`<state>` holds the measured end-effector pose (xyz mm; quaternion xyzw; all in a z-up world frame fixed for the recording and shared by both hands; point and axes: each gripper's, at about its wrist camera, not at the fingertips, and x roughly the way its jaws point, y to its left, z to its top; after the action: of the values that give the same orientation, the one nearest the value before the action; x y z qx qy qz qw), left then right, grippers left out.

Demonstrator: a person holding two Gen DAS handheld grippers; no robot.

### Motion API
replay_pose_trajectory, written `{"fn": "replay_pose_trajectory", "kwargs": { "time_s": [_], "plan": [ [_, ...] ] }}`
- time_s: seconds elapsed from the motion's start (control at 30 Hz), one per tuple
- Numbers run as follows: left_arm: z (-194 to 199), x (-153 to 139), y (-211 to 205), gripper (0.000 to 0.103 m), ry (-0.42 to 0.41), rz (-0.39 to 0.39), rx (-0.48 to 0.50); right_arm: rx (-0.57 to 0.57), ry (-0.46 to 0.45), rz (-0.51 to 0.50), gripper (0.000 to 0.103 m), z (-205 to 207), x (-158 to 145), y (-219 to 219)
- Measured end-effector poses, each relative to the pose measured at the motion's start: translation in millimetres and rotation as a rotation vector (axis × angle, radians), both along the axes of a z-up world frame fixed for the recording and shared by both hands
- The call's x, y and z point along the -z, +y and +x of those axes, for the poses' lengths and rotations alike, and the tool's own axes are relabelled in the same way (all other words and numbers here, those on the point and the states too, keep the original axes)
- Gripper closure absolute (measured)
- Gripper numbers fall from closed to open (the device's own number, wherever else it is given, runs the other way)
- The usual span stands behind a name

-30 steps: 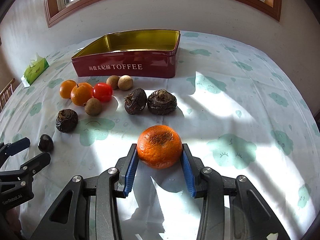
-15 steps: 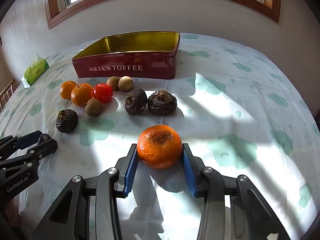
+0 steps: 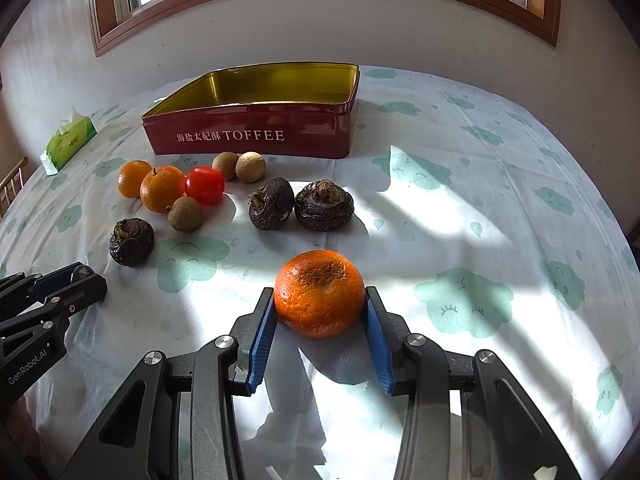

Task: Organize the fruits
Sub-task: 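Carry the mandarin and dark plum over the red tin with both tools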

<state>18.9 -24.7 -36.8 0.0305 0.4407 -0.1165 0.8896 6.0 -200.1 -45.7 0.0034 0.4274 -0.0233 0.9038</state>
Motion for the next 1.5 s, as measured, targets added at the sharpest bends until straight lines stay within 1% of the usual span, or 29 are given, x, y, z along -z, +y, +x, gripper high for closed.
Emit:
{"fn": "replay_pose_trajectory", "kwargs": {
  "time_s": [0.47, 0.9, 1.17, 1.33, 1.5],
  "plan": [
    [13, -5, 4, 0.075, -0.012, 0.004, -0.001, -0.003, 0.015, -0.009, 0.064, 3, -2, 1],
    [31, -15, 10, 0.075, -0.022, -0.004, -0.016, 0.015, 0.035, 0.017, 0.065, 10, -5, -7],
    [46, -26, 14, 0.075, -0.044, -0.024, -0.023, 0.024, 0.014, 0.029, 0.065, 17, -20, -17],
    [59, -39, 17, 0.075, -0.079, -0.023, -0.026, 0.024, -0.005, 0.032, 0.065, 24, -32, -21],
    [82, -57, 19, 0.075, -0.121, -0.037, -0.019, 0.015, -0.025, 0.052, 0.065, 41, -46, -26]
  ]
}}
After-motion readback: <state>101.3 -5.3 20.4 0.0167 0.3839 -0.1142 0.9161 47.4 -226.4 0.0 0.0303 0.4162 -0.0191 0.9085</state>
